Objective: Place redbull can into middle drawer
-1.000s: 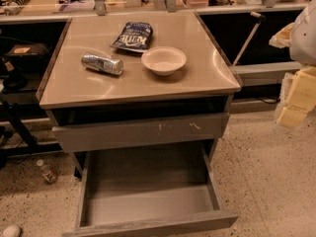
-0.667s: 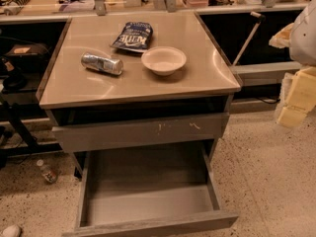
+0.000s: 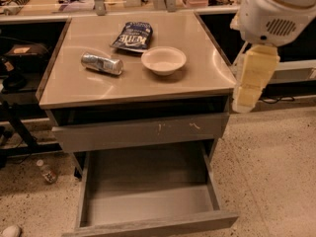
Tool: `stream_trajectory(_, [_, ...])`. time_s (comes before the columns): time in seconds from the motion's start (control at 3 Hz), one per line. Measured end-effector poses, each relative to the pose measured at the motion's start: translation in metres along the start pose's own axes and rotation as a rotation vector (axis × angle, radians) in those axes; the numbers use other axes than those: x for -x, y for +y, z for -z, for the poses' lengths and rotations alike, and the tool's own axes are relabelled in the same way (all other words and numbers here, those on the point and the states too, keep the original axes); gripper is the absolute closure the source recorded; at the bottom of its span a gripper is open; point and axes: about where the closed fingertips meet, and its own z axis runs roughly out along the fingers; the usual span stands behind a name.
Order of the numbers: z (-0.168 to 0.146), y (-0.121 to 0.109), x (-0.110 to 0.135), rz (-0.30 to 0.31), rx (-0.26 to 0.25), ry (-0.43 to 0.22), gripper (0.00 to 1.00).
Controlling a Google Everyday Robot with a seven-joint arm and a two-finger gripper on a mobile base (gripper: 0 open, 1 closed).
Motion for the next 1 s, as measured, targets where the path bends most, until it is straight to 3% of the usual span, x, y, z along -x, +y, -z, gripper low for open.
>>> stream_trajectory(0.33, [0.0068, -0.0104, 0.0430, 0.077, -0.024, -0.016, 0.00])
stream_trajectory(1.0, [0.0074, -0.0123, 0.0464, 0.077, -0.039, -0.026, 0.00])
